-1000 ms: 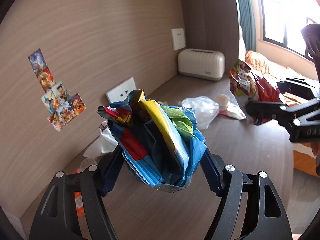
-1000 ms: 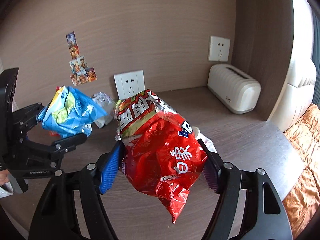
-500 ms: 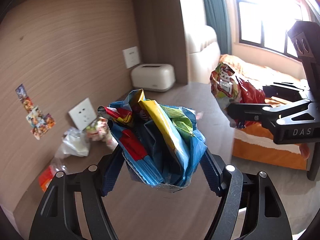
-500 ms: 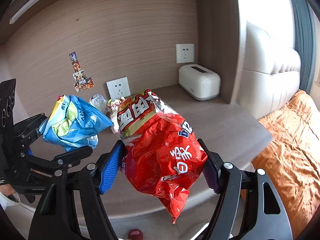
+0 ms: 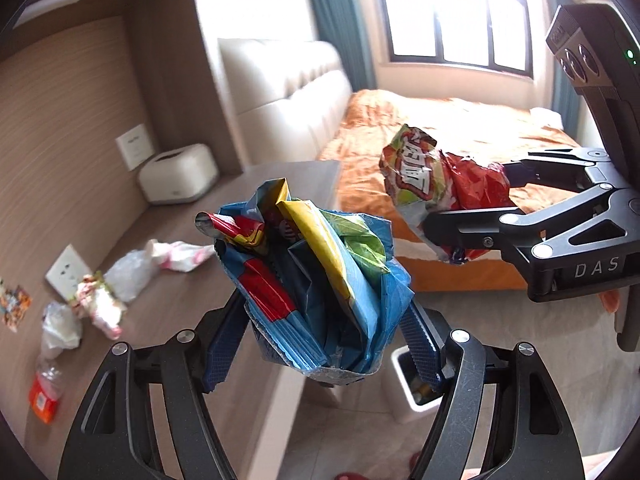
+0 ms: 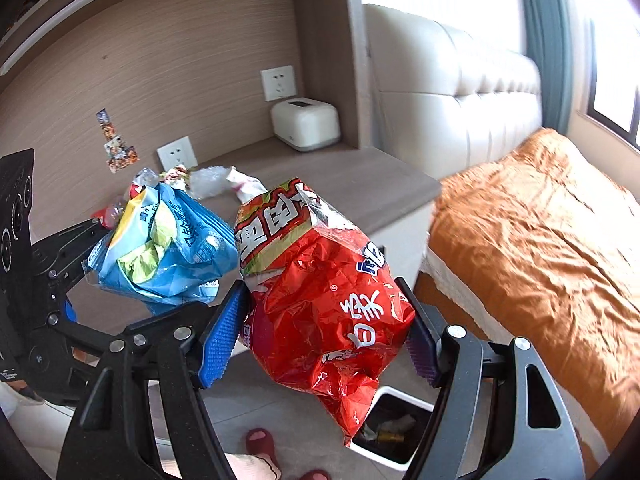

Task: Collect trash
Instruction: 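Carry both bags over the bin and open both tools to drop them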

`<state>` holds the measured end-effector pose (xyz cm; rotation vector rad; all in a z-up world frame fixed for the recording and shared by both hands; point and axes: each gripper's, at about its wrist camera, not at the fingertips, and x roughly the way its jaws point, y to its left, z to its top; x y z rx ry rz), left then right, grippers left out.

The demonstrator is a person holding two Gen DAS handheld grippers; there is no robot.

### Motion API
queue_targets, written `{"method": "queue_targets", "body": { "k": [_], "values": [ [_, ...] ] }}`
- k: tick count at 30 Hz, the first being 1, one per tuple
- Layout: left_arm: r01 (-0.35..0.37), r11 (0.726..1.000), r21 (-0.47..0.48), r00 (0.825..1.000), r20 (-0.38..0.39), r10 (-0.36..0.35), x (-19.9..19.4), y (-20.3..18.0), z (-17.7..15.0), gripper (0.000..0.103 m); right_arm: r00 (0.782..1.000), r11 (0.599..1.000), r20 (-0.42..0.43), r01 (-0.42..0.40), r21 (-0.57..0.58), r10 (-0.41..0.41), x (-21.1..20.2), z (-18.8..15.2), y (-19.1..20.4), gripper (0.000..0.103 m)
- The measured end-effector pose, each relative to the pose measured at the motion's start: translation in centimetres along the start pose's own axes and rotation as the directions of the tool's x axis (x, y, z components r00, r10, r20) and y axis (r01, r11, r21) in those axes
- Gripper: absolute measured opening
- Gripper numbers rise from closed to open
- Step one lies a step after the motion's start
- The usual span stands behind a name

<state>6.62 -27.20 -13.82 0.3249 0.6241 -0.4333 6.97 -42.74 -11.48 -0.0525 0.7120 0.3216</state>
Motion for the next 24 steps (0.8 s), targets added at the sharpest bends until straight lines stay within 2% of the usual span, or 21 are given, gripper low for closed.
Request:
{"method": "queue_targets", "body": {
  "k": [11,19,24],
  "values": [
    [0.162,0.980,0.119,0.986,-0.068,-0.154,4.9,-6.8,-1.1,0.071,0.991,0.983,-0.072,0.125,0.133,-0.116,-0.5,-5.7,-5.9,0.073],
    [0.285,0.939,0.190,0.953,-0.163,-0.256,11.7,-10.9,-4.8,0.071,0.967,0.953,-0.179,0.220,0.207,-0.184,3.2,-10.8,-10.1,0.073],
    [0.346,0.914,0.213,0.926,-0.234,-0.296,17.5,-13.5,-8.5,0.071,0.944,0.940,-0.246,0.270,0.207,-0.218,7.6,-14.8,-13.1,0.073]
  ]
}}
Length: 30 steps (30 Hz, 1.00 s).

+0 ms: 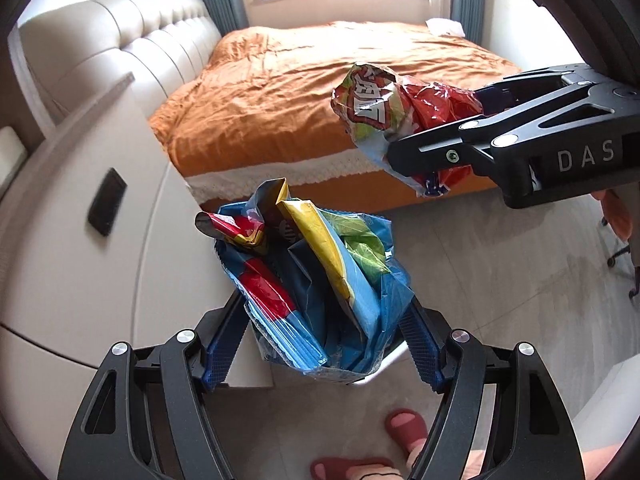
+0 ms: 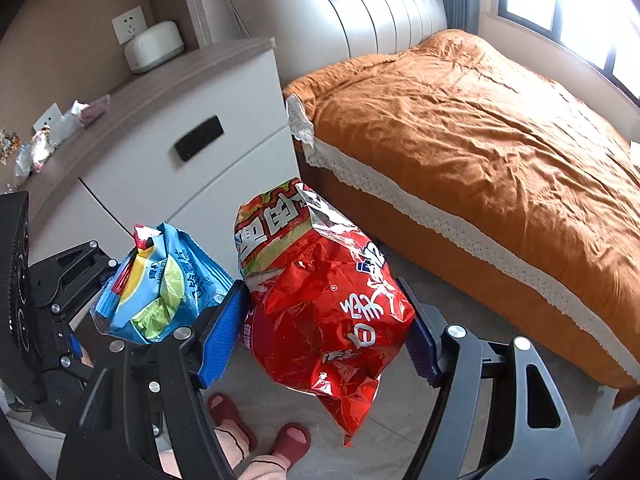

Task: Collect trash
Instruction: 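Carry both bags over the bin and open both tools to drop them, then move both tools back toward the desk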

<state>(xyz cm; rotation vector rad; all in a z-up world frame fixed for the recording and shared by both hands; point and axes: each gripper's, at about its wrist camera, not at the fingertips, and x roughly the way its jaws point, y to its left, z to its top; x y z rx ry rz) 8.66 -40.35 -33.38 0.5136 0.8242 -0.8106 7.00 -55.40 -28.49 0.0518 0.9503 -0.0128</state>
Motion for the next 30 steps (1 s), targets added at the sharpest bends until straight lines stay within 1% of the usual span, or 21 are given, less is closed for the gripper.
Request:
{"method": "queue_targets", "body": {
  "k": [5,8,10,13,14,15,16,17,18,19,20,22,26,30],
  "values": [
    [0.046,0.999,0.016,0.997,-0.068,-0.045,8.0,-0.2,-2.9,0.071,0.998,1.000,-0.057,0.002,0.020,-0.001,6.1,-2.3,-1.9,0.072],
    [0.084,0.996,0.041,0.992,-0.102,-0.079,12.5,-0.6,-5.0,0.071,0.996,1.000,-0.087,0.005,0.000,-0.005,9.7,-3.8,-2.4,0.073],
    [0.113,0.992,0.060,0.987,-0.121,-0.105,14.8,-0.9,-6.2,0.071,0.994,1.000,-0.109,-0.007,0.006,0.008,11.7,-4.7,-2.6,0.073],
    [0.159,0.983,0.086,0.979,-0.143,-0.146,18.3,-1.5,-7.4,0.073,0.987,0.999,-0.152,-0.046,0.020,0.049,14.9,-6.3,-3.1,0.074],
    [0.187,0.979,0.085,0.973,-0.156,-0.172,19.4,-1.6,-7.8,0.077,0.983,0.998,-0.174,-0.059,0.019,0.062,15.9,-6.8,-3.1,0.081],
    [0.211,0.974,0.085,0.967,-0.165,-0.195,20.3,-1.8,-8.2,0.092,0.983,0.999,-0.181,-0.038,0.019,0.041,16.9,-7.3,-3.4,0.085],
    [0.219,0.972,0.088,0.964,-0.176,-0.202,21.3,-1.9,-8.7,0.099,0.983,1.000,-0.183,-0.019,0.025,0.023,17.6,-7.7,-3.7,0.089],
    [0.223,0.971,0.090,0.962,-0.181,-0.204,21.8,-2.0,-9.1,0.098,0.981,0.999,-0.191,-0.012,0.038,0.019,18.4,-8.1,-4.3,0.098],
    [0.232,0.969,0.090,0.957,-0.199,-0.211,22.4,-2.1,-9.5,0.098,0.978,0.998,-0.205,-0.023,0.062,0.035,19.1,-8.6,-4.9,0.099],
    [0.231,0.969,0.091,0.954,-0.216,-0.208,23.0,-2.2,-9.8,0.098,0.976,0.996,-0.214,-0.024,0.083,0.042,19.5,-8.9,-5.4,0.099],
    [0.219,0.970,0.106,0.956,-0.225,-0.191,23.4,-2.3,-10.1,0.098,0.975,0.995,-0.218,-0.013,0.098,0.035,19.9,-9.3,-5.8,0.099],
    [0.213,0.970,0.121,0.957,-0.227,-0.182,23.6,-2.2,-10.3,0.098,0.974,0.995,-0.227,0.000,0.098,0.022,20.1,-9.6,-6.0,0.099],
    [0.207,0.972,0.112,0.958,-0.224,-0.178,22.9,-1.3,-10.2,0.098,0.971,0.996,-0.238,0.008,0.087,0.013,19.5,-9.8,-5.6,0.099],
    [0.185,0.977,0.104,0.963,-0.217,-0.159,21.8,-1.5,-10.0,0.098,0.971,0.997,-0.240,0.018,0.069,-0.001,18.8,-9.4,-4.8,0.099]
  ]
}}
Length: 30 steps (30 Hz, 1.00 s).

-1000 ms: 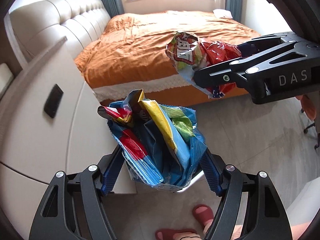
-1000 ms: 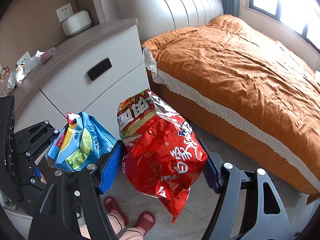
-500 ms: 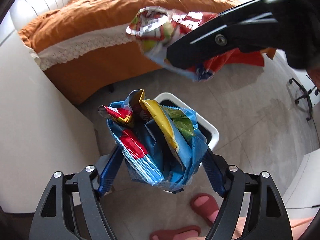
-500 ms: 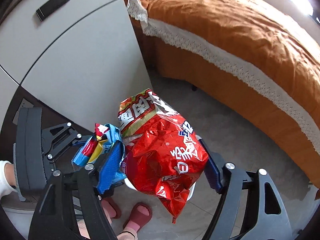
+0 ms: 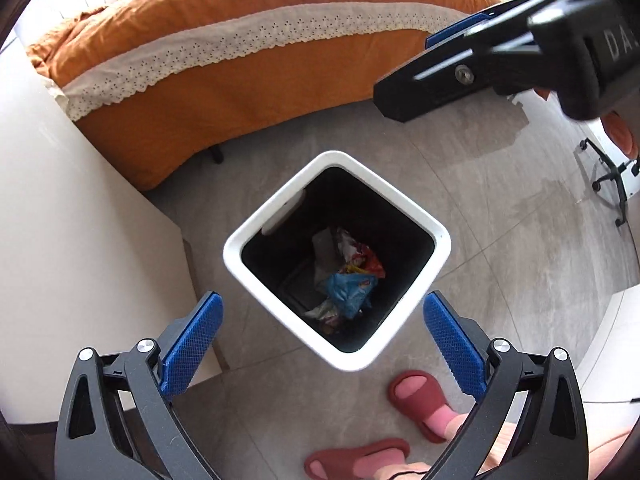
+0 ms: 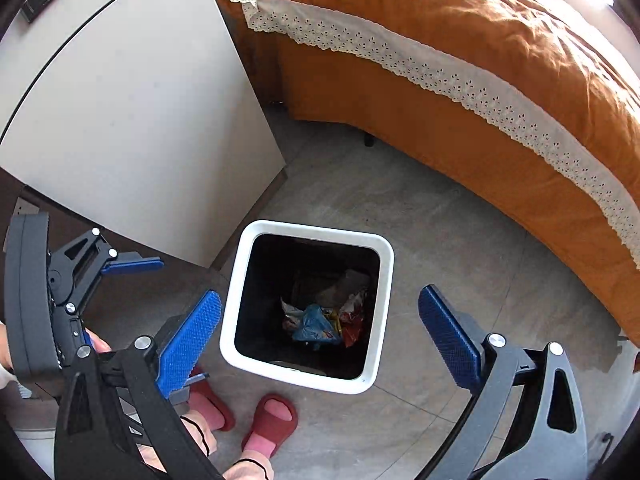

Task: Collect trash
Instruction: 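Move both tools back toward the desk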

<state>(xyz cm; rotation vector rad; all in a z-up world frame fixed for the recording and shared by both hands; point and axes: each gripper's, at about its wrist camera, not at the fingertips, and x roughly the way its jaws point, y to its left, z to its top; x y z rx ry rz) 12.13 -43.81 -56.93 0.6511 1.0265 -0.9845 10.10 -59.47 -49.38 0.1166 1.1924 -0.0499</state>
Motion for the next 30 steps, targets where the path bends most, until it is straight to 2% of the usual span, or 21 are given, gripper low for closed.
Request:
{"method": "queue_targets", "body": {
  "k": [7,19,26,30],
  "values": [
    [-0.035,0.998,-0.059,0.999,0.032,0.037,-5.1,0.5,0.9,0.098,0.999,0.999,0.030,-0.022,0.026,0.021,-4.1,0.9,1.3,0.099],
    [-0.100,0.985,-0.144,0.988,0.107,0.116,-17.0,1.5,3.2,0.098,0.993,0.999,0.115,-0.039,0.037,0.035,-14.3,2.5,3.9,0.099],
    [-0.119,0.972,-0.204,0.975,0.161,0.154,-24.2,1.8,3.5,0.098,0.982,0.998,0.178,-0.059,0.016,0.056,-19.7,3.7,6.0,0.099],
    [-0.134,0.962,-0.238,0.965,0.192,0.182,-28.0,2.3,3.2,0.098,0.970,0.996,0.230,-0.079,-0.033,0.085,-22.9,5.2,8.1,0.099]
  ]
}}
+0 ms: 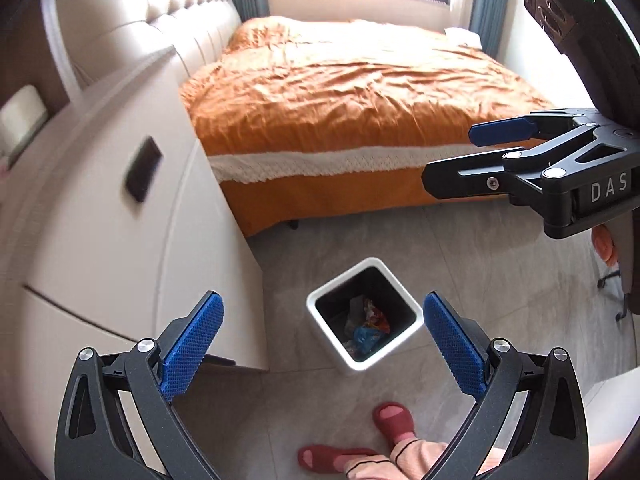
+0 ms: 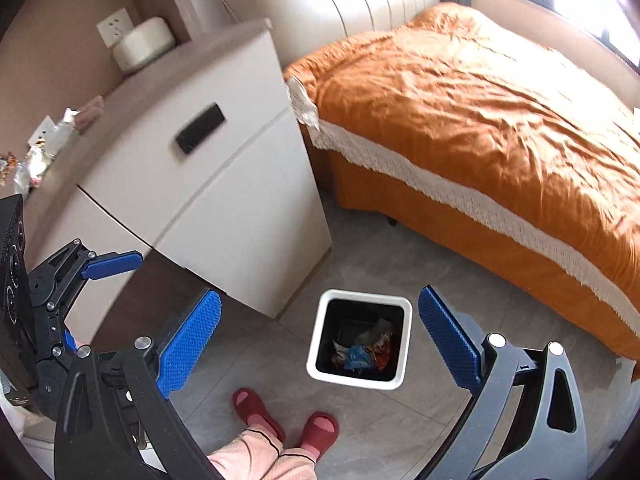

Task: Collect trash
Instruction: 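Move both tools back toward the desk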

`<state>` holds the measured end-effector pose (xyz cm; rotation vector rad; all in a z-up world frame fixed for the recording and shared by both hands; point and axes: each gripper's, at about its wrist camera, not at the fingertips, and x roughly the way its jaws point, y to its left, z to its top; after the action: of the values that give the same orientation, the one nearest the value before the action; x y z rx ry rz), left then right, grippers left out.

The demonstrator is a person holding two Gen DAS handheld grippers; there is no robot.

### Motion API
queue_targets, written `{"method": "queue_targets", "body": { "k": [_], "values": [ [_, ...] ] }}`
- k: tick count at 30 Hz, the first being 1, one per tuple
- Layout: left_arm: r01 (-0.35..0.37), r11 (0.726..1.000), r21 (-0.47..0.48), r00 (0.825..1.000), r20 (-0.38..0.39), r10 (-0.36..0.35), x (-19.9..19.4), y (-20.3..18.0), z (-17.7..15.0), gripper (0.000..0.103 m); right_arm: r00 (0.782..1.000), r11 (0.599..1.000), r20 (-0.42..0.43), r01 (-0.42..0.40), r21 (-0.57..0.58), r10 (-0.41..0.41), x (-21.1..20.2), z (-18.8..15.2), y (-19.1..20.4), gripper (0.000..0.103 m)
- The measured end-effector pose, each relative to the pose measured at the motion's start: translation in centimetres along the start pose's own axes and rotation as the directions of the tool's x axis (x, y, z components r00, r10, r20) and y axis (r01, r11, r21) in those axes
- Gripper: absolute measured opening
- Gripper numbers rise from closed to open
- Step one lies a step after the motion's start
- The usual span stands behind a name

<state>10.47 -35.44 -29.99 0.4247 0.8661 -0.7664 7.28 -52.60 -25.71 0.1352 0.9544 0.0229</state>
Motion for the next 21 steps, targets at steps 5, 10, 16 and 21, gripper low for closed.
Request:
{"method": "queue_targets", "body": {
  "k": [5,10,16,21],
  "values": [
    [-0.043,0.998,-0.048,0.997,0.060,0.046,-4.7,2.0,0.8,0.098,0.996,0.995,0.063,-0.056,-0.086,0.061,-2.6,3.0,3.6,0.099],
    [-0.094,0.988,-0.119,0.988,0.108,0.106,-8.7,4.7,0.9,0.098,0.986,0.977,0.105,-0.113,-0.179,0.133,-3.8,6.0,8.1,0.099],
    [-0.177,0.962,-0.206,0.971,0.124,0.205,-12.5,8.4,0.0,0.098,0.968,0.943,0.126,-0.174,-0.282,0.216,-4.5,8.8,13.4,0.099],
    [-0.240,0.933,-0.268,0.952,0.123,0.280,-15.1,11.5,-1.1,0.098,0.950,0.906,0.131,-0.218,-0.363,0.282,-4.6,11.0,17.8,0.099]
  ]
}}
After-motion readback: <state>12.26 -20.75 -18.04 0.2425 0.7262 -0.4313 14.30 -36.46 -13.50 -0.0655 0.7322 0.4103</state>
